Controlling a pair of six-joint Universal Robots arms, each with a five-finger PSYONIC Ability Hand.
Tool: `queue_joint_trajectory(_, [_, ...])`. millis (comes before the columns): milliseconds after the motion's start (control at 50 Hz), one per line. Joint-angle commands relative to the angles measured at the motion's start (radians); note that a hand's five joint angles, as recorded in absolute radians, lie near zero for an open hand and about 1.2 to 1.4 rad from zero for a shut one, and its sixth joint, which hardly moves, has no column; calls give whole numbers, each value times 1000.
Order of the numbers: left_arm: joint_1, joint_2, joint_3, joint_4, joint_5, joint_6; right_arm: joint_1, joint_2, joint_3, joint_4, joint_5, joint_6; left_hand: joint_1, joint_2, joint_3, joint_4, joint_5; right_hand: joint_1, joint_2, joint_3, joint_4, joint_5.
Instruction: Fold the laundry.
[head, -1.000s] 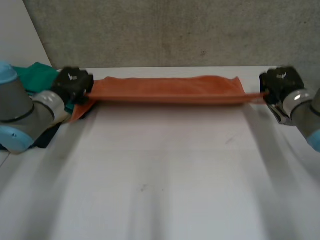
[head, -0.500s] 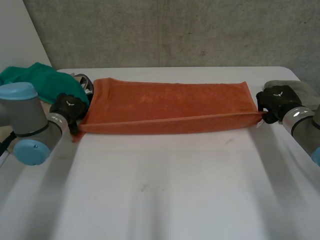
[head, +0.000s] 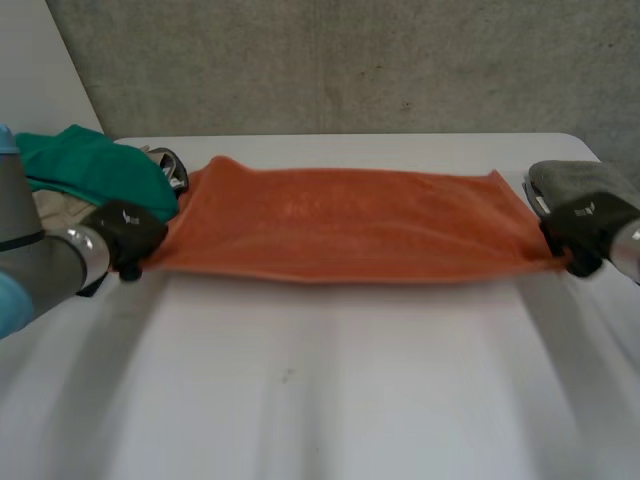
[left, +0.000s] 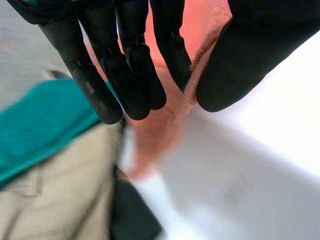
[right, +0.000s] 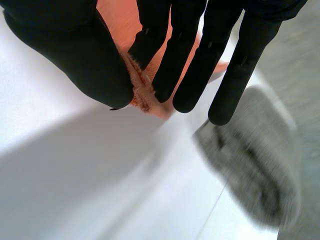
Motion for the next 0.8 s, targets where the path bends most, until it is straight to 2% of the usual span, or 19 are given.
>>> queue_joint_trajectory(20, [-26,147,-158,-348,-24,323,-107,-104,68,323,-43,-369,228,199,204,198,226,252,215,206,197,203])
queue_joint_trajectory(60, [-40,175,-169,-358,-18,374,-103,-105,68,293,-55,-353,228,199,204,198,226,252,215,206,197,203])
queue_joint_trajectory(200, [-71,127,-71,-226,-18,360,-90,-78,44,221,-51,-273,228,199,204,198,226,252,215,206,197,203])
queue_joint_trajectory(300, [-84,-16,128,-114,-20,331,-34,14,-48,49,-17,-128,228,199,204,198,226,252,215,206,197,203])
queue_joint_trajectory(460, [-110,-265,466,-104,-27,221,26,175,-176,-164,78,52,228,199,204,198,226,252,215,206,197,203])
queue_joint_trajectory(580, [-129,-408,656,-88,-29,150,57,261,-226,-293,118,77,228,199,204,198,226,252,215,206,197,203])
queue_joint_trajectory(720, [-159,-532,800,1,-23,101,98,361,-283,-447,173,55,228,199,204,198,226,252,215,206,197,203])
queue_joint_trajectory(740, [-164,-549,811,20,-24,100,104,381,-295,-476,201,46,-312,-342,-336,-342,-314,210,174,165,156,161])
queue_joint_trajectory(760, [-166,-558,813,29,-29,101,107,393,-301,-488,219,42,-663,-693,-687,-693,-665,-281,-318,-326,-336,-330])
queue_joint_trajectory(780, [-169,-563,814,38,-30,100,111,402,-311,-499,241,36,-993,-1023,-1018,-1023,-995,-905,-942,-950,-960,-954])
queue_joint_trajectory(800, [-172,-565,814,43,-32,100,115,413,-318,-507,267,34,-993,-1023,-1018,-1023,-995,-970,-1007,-1015,-1025,-1019])
